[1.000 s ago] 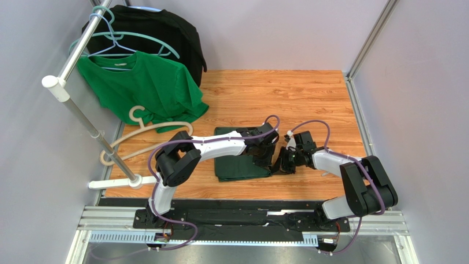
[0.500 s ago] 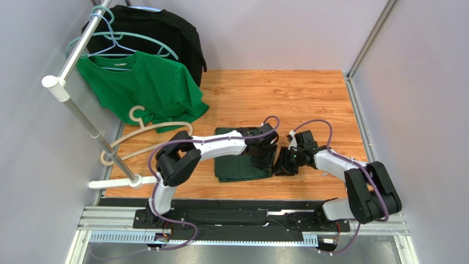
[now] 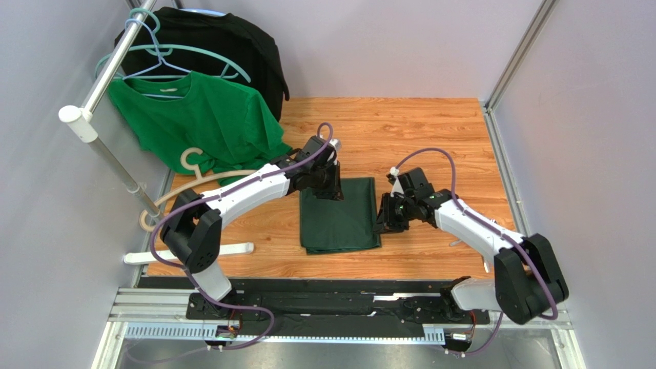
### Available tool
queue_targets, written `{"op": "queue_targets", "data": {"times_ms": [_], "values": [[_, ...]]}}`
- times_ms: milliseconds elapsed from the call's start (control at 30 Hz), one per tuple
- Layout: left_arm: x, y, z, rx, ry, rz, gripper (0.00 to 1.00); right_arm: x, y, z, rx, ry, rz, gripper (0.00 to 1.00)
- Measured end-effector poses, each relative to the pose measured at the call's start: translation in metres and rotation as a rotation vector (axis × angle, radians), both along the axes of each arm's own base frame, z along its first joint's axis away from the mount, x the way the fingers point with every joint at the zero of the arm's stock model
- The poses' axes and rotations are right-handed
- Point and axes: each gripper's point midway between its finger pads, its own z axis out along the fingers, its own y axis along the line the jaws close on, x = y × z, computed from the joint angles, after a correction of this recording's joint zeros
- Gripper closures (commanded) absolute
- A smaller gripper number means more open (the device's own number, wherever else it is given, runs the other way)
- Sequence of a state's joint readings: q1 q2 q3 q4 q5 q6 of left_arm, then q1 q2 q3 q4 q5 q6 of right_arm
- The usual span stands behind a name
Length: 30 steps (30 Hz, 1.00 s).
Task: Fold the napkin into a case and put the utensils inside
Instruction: Smooth out the lower triangle-folded napkin at the center of the board.
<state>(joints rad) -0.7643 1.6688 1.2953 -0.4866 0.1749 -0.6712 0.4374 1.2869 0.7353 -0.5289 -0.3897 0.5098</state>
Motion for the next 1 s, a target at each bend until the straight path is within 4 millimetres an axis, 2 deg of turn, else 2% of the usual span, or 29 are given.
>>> {"op": "queue_targets", "data": {"times_ms": [67, 167, 267, 467, 667, 767, 867, 1000], "values": [[0.007, 0.016, -0.020, 0.039, 0.032, 0.030, 0.85, -0.004, 0.007, -0.007, 0.013, 0.040, 0.022, 0.92], [0.006, 0.023, -0.041, 0.079, 0.065, 0.029, 0.85, -0.007, 0.005, -0.023, -0.014, 0.098, 0.016, 0.95], [0.003, 0.022, -0.048, 0.085, 0.079, 0.015, 0.85, -0.007, -0.001, -0.036, -0.035, 0.134, 0.004, 0.99], [-0.006, 0.024, -0.058, 0.080, 0.100, -0.001, 0.82, -0.008, -0.024, -0.058, -0.116, 0.162, -0.062, 1.00], [-0.026, 0.035, -0.076, 0.091, 0.145, -0.015, 0.82, -0.006, -0.025, -0.058, -0.117, 0.163, -0.067, 0.99], [-0.037, 0.041, -0.080, 0.081, 0.163, -0.024, 0.81, -0.007, -0.028, -0.054, -0.133, 0.151, -0.074, 0.96], [-0.047, 0.048, -0.080, 0.078, 0.167, -0.026, 0.80, -0.009, -0.027, -0.039, -0.126, 0.117, -0.068, 0.92], [-0.049, 0.051, -0.081, 0.076, 0.161, -0.023, 0.80, -0.007, -0.013, -0.020, -0.066, 0.062, -0.036, 0.90]]}}
